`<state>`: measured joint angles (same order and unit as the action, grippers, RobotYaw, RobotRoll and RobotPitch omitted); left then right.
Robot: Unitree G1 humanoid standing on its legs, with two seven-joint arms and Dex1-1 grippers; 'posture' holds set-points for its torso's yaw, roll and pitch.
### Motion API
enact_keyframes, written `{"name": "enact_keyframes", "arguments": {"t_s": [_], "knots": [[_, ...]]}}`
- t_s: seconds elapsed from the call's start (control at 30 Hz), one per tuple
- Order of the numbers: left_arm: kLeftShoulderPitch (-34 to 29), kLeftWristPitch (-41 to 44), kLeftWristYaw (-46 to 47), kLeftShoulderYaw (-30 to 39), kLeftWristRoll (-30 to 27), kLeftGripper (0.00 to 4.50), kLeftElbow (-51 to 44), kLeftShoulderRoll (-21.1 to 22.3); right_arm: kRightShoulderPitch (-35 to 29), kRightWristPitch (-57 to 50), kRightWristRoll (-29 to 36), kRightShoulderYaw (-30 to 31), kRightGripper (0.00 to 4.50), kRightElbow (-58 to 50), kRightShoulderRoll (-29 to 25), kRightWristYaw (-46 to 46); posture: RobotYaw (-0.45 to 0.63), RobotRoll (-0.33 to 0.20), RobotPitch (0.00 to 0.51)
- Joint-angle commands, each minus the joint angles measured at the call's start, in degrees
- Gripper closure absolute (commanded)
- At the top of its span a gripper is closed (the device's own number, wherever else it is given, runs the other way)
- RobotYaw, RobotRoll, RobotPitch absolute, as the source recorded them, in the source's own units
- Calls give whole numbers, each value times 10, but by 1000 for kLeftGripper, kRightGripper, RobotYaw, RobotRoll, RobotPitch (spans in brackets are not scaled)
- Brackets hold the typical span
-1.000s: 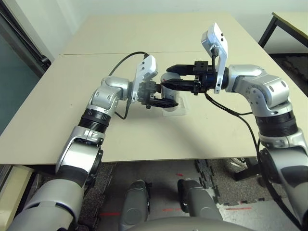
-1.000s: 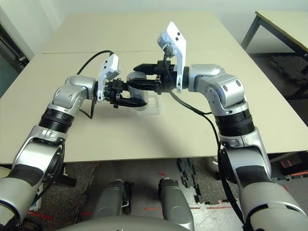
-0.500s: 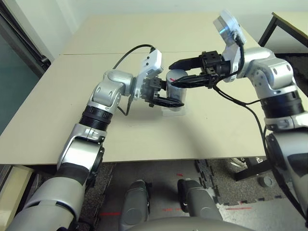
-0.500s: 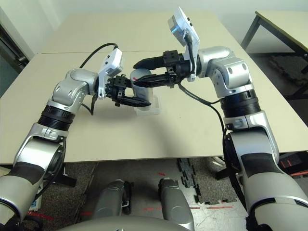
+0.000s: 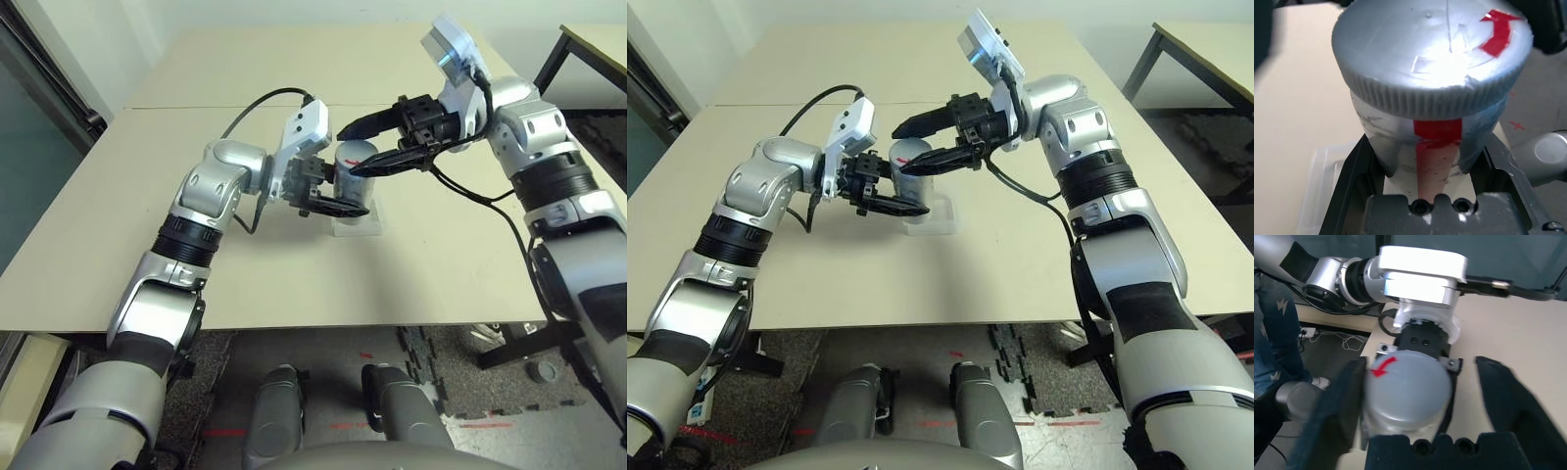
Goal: Pour the medicine from the bottle into the box.
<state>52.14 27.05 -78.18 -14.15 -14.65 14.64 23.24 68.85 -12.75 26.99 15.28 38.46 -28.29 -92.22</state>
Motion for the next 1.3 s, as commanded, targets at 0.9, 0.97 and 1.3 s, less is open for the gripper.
{"name": "enact_keyframes", "arguments": {"t_s": [0.9, 0.97, 1.3], "knots": [[-8, -19, 22, 6, -18, 1956, 6, -17, -156, -189, 26, -96, 0, -302, 39, 213, -14, 0, 87], [-9, -18, 23, 6, -19, 1956, 4, -19, -153, -181, 19, -96, 0, -293, 42, 224, -14, 0, 89], [-19, -8, 30, 9, -24, 1956, -9, -14, -155, -158, -5, -101, 0, -266, 29, 237, -11, 0, 90]]}}
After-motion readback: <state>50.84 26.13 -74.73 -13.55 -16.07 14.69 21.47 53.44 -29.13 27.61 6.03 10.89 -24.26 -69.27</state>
